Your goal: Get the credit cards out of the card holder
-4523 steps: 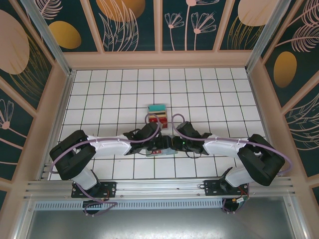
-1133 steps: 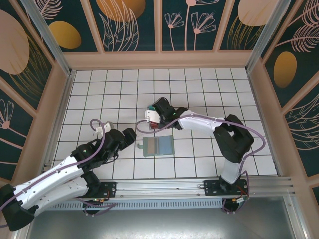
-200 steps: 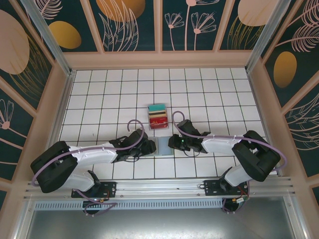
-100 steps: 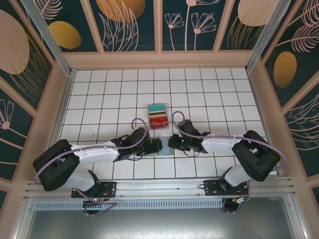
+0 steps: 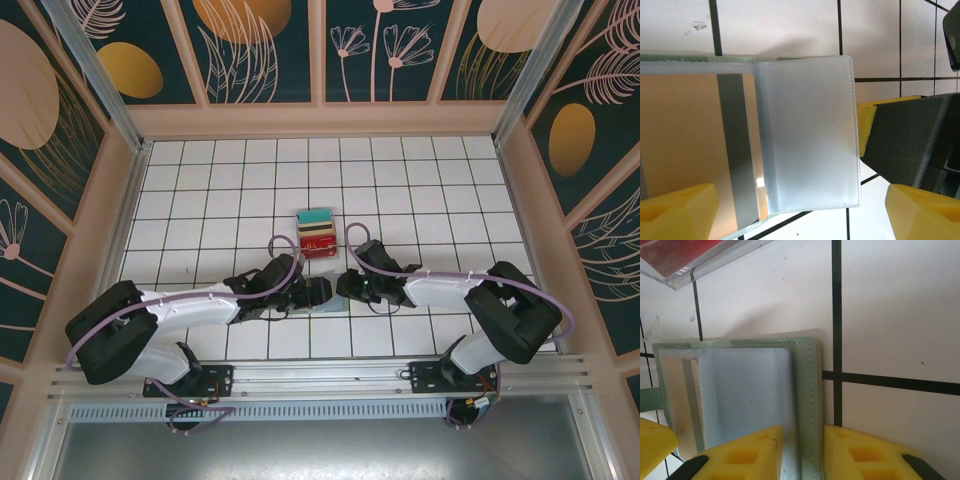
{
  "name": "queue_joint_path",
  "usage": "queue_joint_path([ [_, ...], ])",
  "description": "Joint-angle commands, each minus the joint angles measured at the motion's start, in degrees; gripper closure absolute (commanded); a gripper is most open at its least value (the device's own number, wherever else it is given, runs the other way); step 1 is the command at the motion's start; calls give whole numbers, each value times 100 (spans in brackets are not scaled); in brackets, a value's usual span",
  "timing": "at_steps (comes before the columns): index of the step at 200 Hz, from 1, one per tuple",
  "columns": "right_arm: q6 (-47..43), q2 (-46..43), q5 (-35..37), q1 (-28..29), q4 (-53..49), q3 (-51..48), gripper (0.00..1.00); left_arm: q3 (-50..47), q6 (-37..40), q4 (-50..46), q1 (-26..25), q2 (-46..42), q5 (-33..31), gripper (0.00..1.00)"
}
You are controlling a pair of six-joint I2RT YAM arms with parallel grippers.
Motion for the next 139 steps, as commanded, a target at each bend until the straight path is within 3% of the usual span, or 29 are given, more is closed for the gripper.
queue_joint_path([
  [1, 78, -21, 284, 62, -323, 48, 70, 51, 55, -311, -16, -295, -318, 16],
  [52, 162, -820, 598, -18, -503, 109, 67, -368, -11, -614, 216, -793, -604, 37],
  [70, 168, -875, 386, 1, -328, 192, 72, -462, 4, -631, 328, -807, -577, 47],
  [101, 297, -558, -156, 104, 166, 383, 80, -423, 148, -631, 429, -639, -566, 69],
  [139, 456, 93, -511, 324, 589, 742, 86, -423, 216, -724, 519, -406, -658, 86],
])
